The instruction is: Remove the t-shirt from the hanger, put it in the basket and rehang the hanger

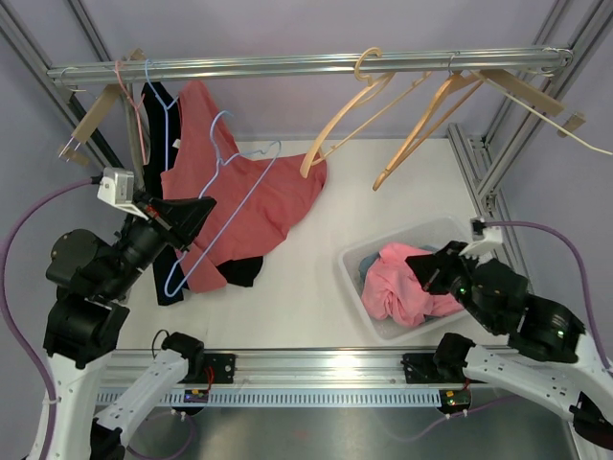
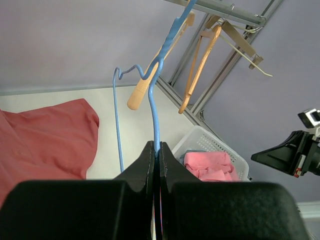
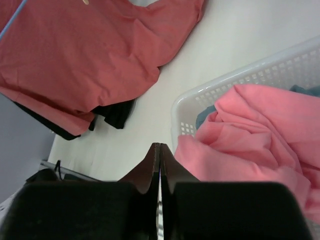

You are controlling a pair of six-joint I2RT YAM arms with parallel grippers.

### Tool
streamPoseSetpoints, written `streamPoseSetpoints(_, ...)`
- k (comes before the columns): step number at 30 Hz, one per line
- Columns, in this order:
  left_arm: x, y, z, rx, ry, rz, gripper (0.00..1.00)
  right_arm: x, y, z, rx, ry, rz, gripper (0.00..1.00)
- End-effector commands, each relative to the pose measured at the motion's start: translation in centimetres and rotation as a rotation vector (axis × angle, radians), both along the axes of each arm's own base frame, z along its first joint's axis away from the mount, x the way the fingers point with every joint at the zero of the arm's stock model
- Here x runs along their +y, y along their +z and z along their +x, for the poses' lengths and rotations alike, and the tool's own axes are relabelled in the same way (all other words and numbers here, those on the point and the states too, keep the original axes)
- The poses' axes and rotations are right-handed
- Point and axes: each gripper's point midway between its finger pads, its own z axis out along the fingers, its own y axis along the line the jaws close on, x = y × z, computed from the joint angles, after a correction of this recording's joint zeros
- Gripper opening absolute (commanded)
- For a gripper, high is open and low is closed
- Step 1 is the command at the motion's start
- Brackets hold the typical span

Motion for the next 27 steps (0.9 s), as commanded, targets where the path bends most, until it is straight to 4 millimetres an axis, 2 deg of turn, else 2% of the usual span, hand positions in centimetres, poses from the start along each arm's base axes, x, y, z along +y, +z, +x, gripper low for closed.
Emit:
streamPoseSetpoints(1, -0.3, 2.0, 1.9, -0.05, 0.019, 0.0, 0.0, 3.7, -3.9, 1.7, 0.025, 0.068, -0.124, 0.0)
streamPoseSetpoints(3, -0.8, 2.4, 3.0, -0.039, 0.012, 0.011, 0.0, 5.5, -5.3, 2.9, 0.034, 0.069, -0.131, 0.0)
streamPoseSetpoints(4, -0.9, 2.5, 3.4, -0.038, 0.012, 0.019, 0.0, 5.8, -7.7, 3.5, 0.069, 0.044, -0.183, 0.0)
streamPoseSetpoints(6, -1.2, 3.4, 4.2, -0.05, 0.015, 0.024, 0.0, 5.9, -9.5, 4.1, 0.104, -0.002, -0.192, 0.0)
streamPoseSetpoints(7, -1.6, 3.0, 5.3, -0.03, 0.012, 0.036, 0.0, 5.6, -11.3, 4.2, 0.128, -0.027, -0.217, 0.0)
streamPoseSetpoints(8, -2.0, 2.9, 5.8, -0.023, 0.0, 0.043, 0.0, 5.6, -11.9, 4.3, 0.135, -0.039, -0.201, 0.0)
streamPoseSetpoints(11, -3.4, 3.5, 7.5, -0.024, -0.046, 0.03, 0.0, 4.1, -15.1, 3.5, 0.196, -0.109, -0.155, 0.0)
streamPoseSetpoints(12, -3.7, 3.8, 7.9, -0.029, -0.054, 0.024, 0.0, 3.5, -16.7, 3.1, 0.233, -0.141, -0.137, 0.0)
streamPoseSetpoints(14, -4.3, 4.2, 8.9, -0.041, -0.066, 0.009, 0.0, 2.9, -17.7, 2.5, 0.254, -0.158, -0.107, 0.01)
streamPoseSetpoints(16, -4.7, 4.9, 9.4, -0.049, -0.075, -0.007, 0.0, 2.8, -19.7, 1.7, 0.312, -0.153, -0.105, 0.06)
streamPoseSetpoints(18, -5.7, 4.6, 10.9, -0.028, -0.104, -0.007, 0.0, 3.1, -20.8, 1.3, 0.347, -0.148, -0.098, 0.09)
streamPoseSetpoints(19, -5.9, 5.4, 11.0, -0.033, -0.111, -0.021, 0.0, 3.2, -22.0, 1.0, 0.37, -0.138, -0.118, 0.12)
streamPoseSetpoints(20, -6.6, 4.7, 12.3, -0.007, -0.123, -0.018, 0.0, 3.4, -22.0, 1.3, 0.358, -0.137, -0.114, 0.18)
streamPoseSetpoints(21, -6.8, 4.7, 12.9, 0.002, -0.123, -0.021, 0.0, 3.4, -22.0, 1.3, 0.359, -0.137, -0.119, 0.19)
streamPoseSetpoints(23, -7.3, 5.1, 13.8, 0.0, -0.13, -0.024, 0.0, 3.3, -20.8, 1.9, 0.321, -0.145, -0.12, 0.23)
streamPoseSetpoints(25, -8.1, 4.6, 14.8, 0.014, -0.139, -0.019, 0.0, 3.4, -19.0, 2.3, 0.273, -0.127, -0.124, 0.31)
streamPoseSetpoints(26, -8.4, 5.1, 14.9, -0.009, -0.143, -0.022, 0.0, 3.5, -18.1, 2.3, 0.253, -0.118, -0.111, 0.37)
streamPoseSetpoints(27, -8.8, 4.8, 15.3, -0.003, -0.146, -0.019, 0.0, 3.7, -17.1, 2.5, 0.226, -0.098, -0.115, 0.49)
